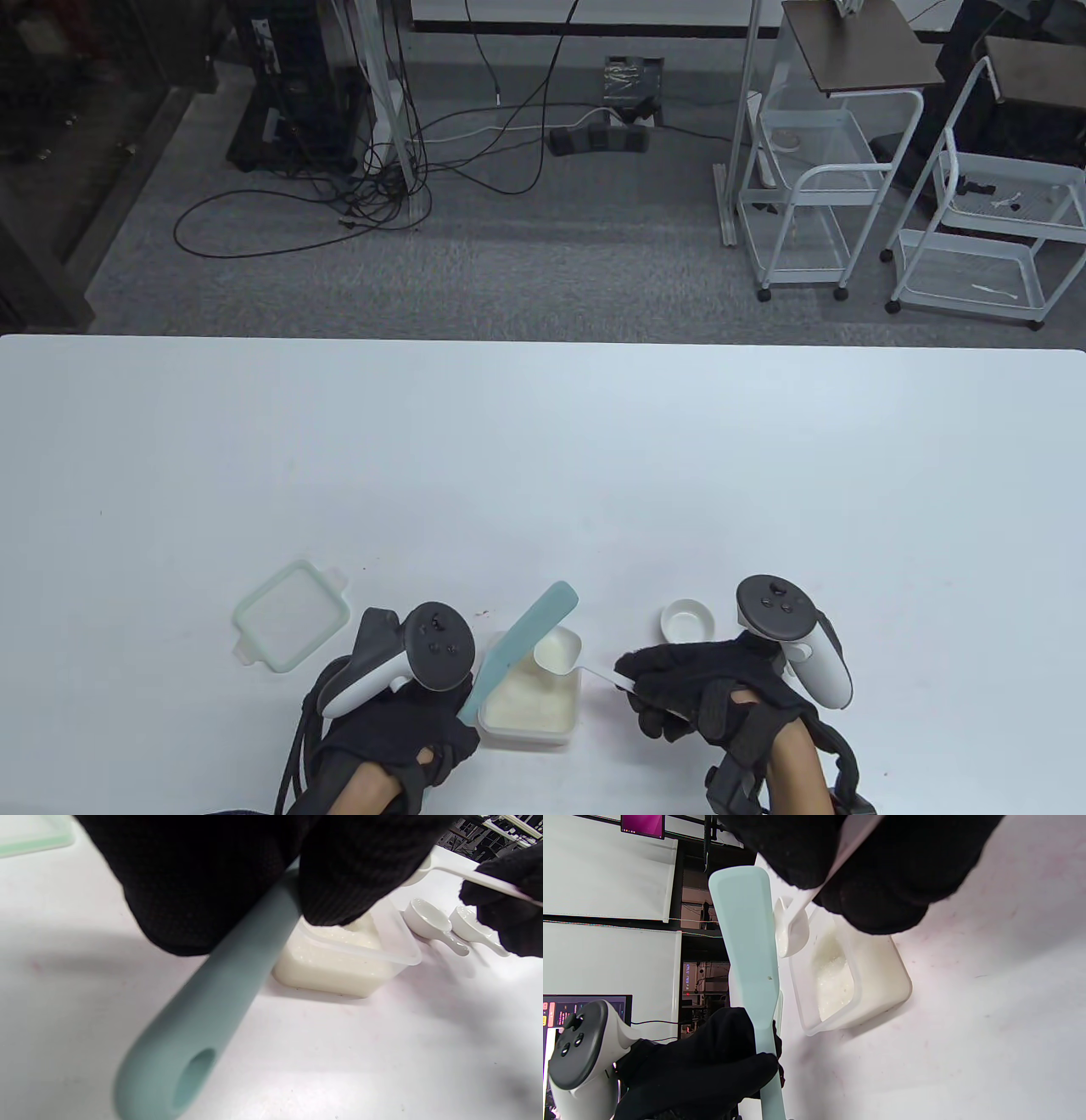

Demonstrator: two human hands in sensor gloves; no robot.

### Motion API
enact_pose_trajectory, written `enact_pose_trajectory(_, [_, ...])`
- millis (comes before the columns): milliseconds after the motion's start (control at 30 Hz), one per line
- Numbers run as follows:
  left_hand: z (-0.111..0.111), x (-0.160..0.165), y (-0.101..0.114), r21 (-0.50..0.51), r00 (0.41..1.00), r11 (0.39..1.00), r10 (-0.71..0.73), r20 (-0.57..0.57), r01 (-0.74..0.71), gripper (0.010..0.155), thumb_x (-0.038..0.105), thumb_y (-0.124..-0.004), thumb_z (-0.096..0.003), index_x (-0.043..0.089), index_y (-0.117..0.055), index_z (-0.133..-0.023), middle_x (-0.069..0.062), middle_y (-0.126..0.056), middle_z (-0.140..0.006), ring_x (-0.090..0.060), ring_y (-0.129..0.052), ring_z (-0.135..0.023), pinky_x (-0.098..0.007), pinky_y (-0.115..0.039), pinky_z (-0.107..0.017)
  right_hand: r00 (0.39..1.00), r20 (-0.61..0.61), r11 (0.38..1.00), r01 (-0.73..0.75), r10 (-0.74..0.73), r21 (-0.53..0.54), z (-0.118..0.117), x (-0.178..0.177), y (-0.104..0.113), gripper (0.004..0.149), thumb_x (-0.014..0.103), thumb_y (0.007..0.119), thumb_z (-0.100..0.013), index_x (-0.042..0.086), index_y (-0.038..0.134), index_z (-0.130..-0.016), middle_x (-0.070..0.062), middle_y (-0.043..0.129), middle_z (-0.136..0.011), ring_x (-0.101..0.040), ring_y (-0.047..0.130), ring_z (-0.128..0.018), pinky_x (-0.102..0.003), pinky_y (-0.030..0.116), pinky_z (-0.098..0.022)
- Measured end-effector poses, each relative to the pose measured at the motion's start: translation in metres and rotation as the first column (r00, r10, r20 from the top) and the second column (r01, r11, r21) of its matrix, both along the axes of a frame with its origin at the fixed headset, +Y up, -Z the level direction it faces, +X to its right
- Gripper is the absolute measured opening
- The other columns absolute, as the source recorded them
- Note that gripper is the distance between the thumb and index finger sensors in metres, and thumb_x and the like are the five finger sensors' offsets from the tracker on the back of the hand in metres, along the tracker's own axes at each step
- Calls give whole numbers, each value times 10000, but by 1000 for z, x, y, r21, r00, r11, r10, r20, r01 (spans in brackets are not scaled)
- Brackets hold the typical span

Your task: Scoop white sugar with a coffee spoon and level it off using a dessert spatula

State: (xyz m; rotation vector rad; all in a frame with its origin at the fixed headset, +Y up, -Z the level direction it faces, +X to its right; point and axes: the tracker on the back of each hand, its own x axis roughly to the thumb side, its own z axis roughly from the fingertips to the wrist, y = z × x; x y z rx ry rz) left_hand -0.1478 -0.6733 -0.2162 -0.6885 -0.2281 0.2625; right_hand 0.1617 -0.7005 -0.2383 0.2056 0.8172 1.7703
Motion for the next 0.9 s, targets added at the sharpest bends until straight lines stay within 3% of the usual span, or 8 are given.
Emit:
enact_pose_trajectory(633, [-4, -13, 6, 28, 1000, 1000, -13, -17, 13, 575, 420, -900, -537, 108, -752, -997, -110, -896, -898, -184, -1029, -672, -325, -987, -486, 997, -49, 999, 52, -52, 13, 2, 5, 3, 424, 78, 772, -555, -55, 771, -958, -321, 862, -796, -427, 944, -583, -414, 854, -405])
enact_pose_trajectory(767, [-3, -5, -8, -49, 989, 988, -143, 23, 144, 573, 418, -907, -532, 101, -773, -991, -122, -916, -885, -188, -1043, -655, -322, -996, -469, 997, -57, 999, 47, -46, 9, 2, 4, 2, 423, 77, 772, -555, -54, 772, -958, -322, 862, -796, -428, 945, -581, -415, 853, -405])
enact_pose_trajectory(900, [-3, -3, -2, 33, 996, 995, -93, 16, 93, 578, 429, -901, -535, 103, -769, -995, -108, -918, -880, -175, -1041, -647, -310, -992, -466, 997, -62, 999, 51, -50, 13, 2, 3, 3, 425, 77, 772, -555, -55, 770, -959, -322, 861, -797, -428, 942, -585, -415, 853, -406])
